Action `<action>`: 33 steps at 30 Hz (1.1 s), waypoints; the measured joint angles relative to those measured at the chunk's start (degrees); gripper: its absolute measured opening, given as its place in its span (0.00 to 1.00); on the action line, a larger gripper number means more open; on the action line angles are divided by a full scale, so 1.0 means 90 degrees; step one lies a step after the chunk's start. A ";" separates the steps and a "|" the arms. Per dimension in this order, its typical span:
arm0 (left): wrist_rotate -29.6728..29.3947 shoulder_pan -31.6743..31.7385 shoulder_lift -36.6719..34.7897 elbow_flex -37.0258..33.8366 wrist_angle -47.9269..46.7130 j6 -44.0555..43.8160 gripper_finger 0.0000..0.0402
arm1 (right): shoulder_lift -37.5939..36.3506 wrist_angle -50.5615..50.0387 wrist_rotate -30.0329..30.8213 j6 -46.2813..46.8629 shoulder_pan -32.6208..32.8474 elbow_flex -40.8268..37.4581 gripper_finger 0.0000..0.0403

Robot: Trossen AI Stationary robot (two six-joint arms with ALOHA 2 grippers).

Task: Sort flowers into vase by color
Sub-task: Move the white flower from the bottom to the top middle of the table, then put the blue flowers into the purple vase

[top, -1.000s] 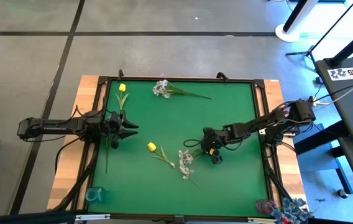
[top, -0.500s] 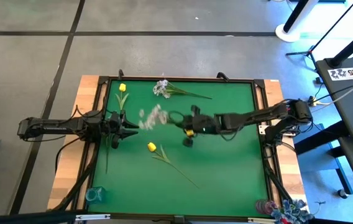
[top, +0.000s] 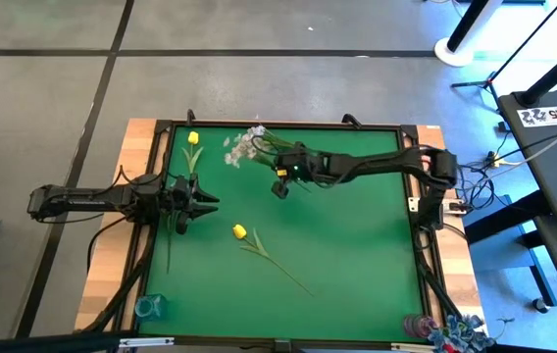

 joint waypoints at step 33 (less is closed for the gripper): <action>-0.0398 -0.0002 0.0002 0.0000 0.3352 0.0095 0.33 | -0.0958 -0.0895 0.2495 -0.0008 0.3616 -0.1244 0.44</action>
